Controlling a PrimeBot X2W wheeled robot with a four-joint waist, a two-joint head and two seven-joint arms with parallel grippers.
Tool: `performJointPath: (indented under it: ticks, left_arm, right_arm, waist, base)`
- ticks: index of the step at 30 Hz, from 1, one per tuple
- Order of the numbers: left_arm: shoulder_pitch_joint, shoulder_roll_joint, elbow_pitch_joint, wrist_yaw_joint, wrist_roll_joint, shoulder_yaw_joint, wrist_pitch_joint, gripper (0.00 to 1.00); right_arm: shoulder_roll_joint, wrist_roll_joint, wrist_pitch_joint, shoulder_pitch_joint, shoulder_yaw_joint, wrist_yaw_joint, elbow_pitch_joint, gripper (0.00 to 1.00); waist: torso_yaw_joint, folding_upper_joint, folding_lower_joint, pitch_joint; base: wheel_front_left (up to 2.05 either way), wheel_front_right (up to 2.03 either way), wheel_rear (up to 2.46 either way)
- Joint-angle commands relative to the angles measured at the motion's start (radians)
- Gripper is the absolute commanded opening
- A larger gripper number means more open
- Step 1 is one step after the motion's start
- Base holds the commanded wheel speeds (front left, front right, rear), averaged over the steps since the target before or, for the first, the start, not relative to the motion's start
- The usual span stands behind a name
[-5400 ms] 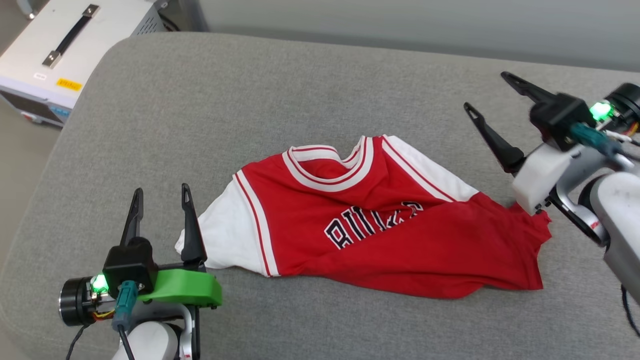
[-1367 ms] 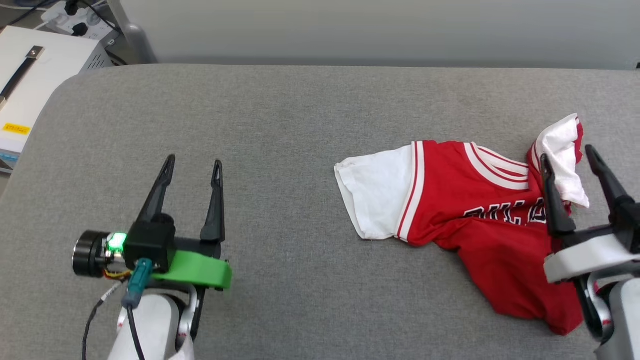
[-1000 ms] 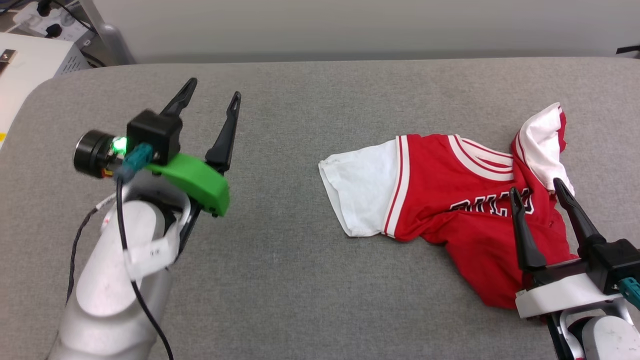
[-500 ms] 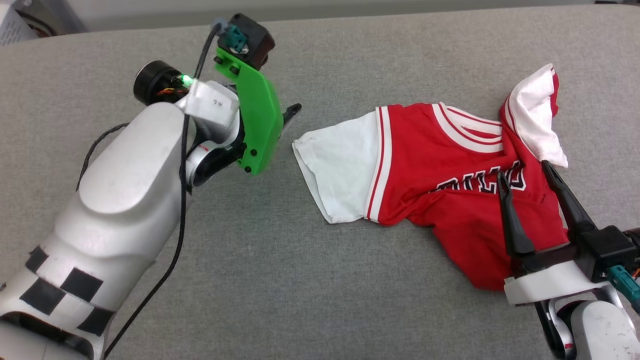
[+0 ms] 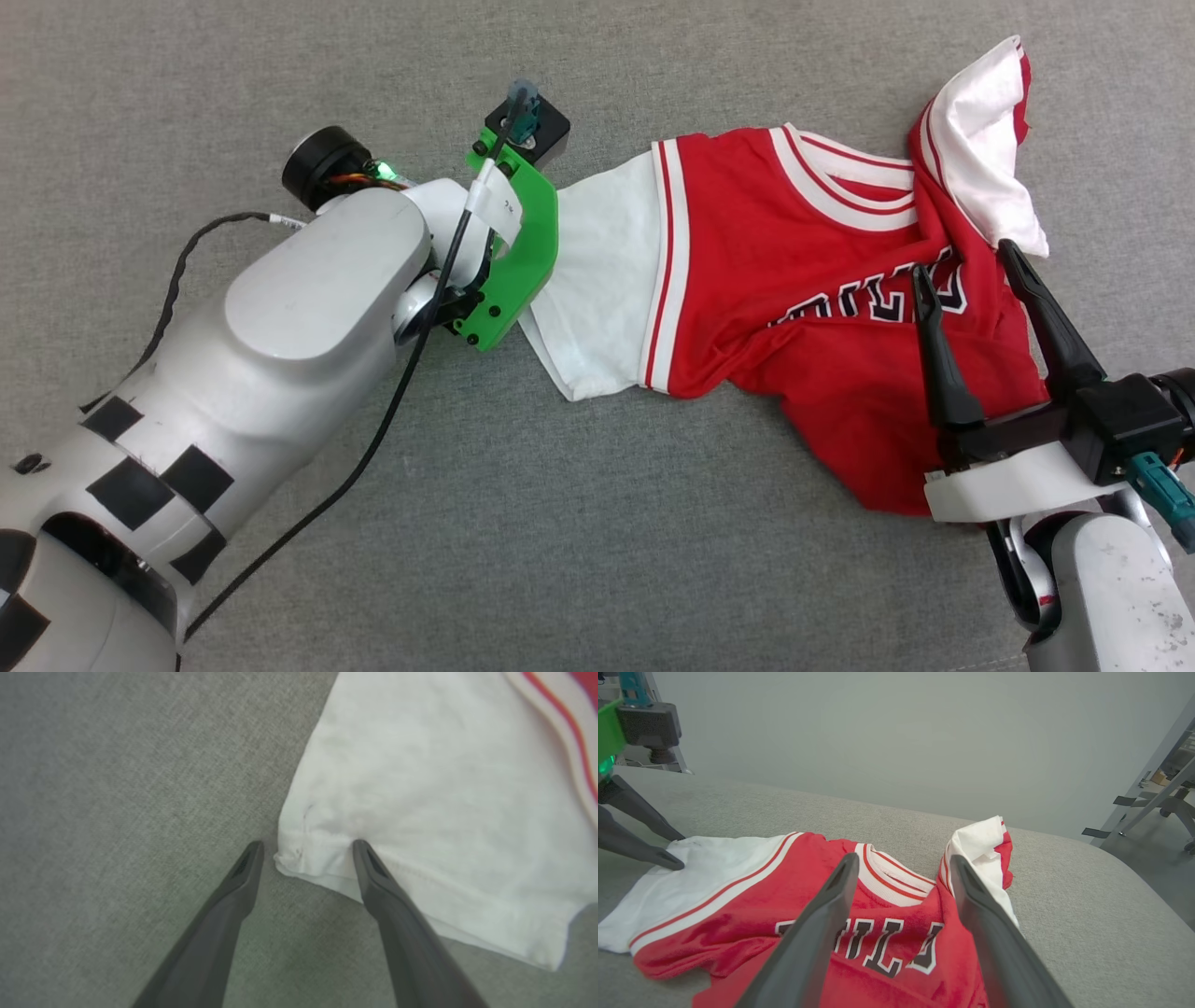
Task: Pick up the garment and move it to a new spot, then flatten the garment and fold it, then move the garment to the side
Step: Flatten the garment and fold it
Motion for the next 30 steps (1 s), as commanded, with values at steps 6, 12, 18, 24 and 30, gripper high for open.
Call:
performJointPath:
  ticks: [6,12,18,24,30]
  left_arm:
    - [0.007,0.000,0.050,-0.003,-0.047,-0.122,-0.016,0.55]
    - [-0.015,0.003,0.047,-0.003,-0.031,-0.148,-0.143,0.00]
    - [0.001,0.062,-0.027,-0.003,-0.011,-0.151,-0.347,0.00]
    - [0.057,0.171,-0.110,0.026,-0.051,-0.080,-0.486,0.00]
    - [0.172,0.326,-0.219,0.114,-0.129,-0.013,-0.531,0.00]
  right_arm:
    - [0.009,-0.012,-0.006,-0.029,0.001,-0.001,0.006,1.00]
    - [0.010,-0.019,-0.006,-0.029,0.003,-0.001,0.018,1.00]
    - [0.011,-0.023,-0.006,0.001,-0.016,-0.001,0.027,1.00]
    - [0.009,-0.027,-0.006,0.041,-0.040,-0.001,0.033,1.00]
    - [0.006,-0.033,-0.006,0.067,-0.053,-0.001,0.039,1.00]
  waist:
    - [-0.012,-0.0001,0.0000,0.028]
    - [0.002,-0.0001,0.0000,-0.005]
    - [0.027,-0.0001,0.0000,-0.069]
    - [0.073,-0.0001,0.0000,-0.129]
    - [0.110,-0.0001,0.0000,-0.167]
  base:
    - [0.00,0.00,0.00]
    - [0.00,0.00,0.00]
    - [0.00,0.00,0.00]
    - [0.00,0.00,0.00]
    - [0.00,0.00,0.00]
